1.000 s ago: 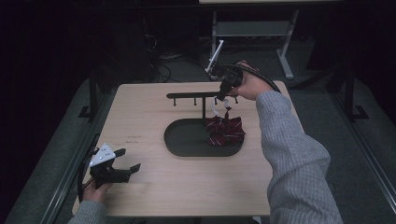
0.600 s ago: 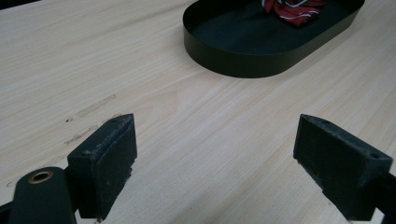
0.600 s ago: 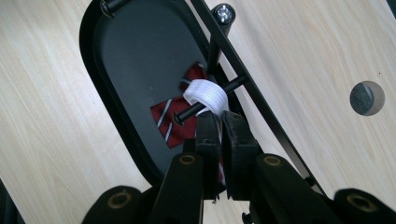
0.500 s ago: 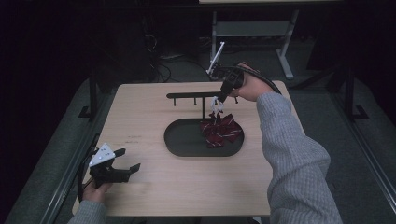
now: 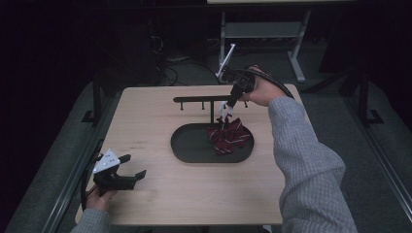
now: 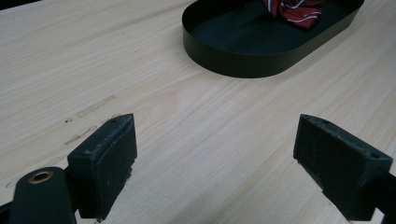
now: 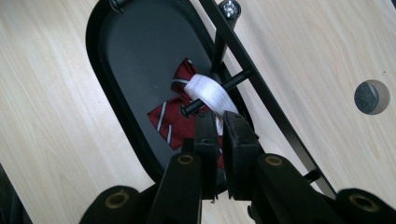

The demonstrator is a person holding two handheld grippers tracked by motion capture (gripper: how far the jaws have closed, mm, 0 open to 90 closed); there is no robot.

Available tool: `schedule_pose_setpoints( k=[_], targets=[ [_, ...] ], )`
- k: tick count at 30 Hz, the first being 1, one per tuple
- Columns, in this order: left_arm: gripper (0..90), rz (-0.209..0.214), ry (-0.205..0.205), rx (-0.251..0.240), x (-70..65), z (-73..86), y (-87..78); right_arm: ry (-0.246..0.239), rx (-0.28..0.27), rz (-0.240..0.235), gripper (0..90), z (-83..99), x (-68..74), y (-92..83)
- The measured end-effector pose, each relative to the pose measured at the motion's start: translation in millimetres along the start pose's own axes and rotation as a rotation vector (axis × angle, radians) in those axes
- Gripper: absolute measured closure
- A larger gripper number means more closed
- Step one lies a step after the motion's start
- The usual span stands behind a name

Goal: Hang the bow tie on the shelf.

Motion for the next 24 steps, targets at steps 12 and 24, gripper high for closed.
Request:
schedule_pose_setpoints(
  k=[12, 24],
  targets=[
    [12.9, 0.0, 0.002, 0.004, -0.3, -0.3, 0.2, -0.005, -0.018, -0.016, 80.0, 7.8, 0.7, -5.7],
    [12.9, -0.001, 0.002, 0.004, -0.9, -0.2, -0.6, -0.005, -0.032, -0.025, 76.7, 13.7, 2.6, -8.8]
  ],
)
Point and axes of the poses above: each handheld gripper's, and its own axes: y roughly forward along the jaws, z roughly out of its underside, x roughly to its left, the point moved 2 cm from there along y, roughly forward along the jaws, and after that the axes turned 2 degrees about y, right-handed, at the moved point
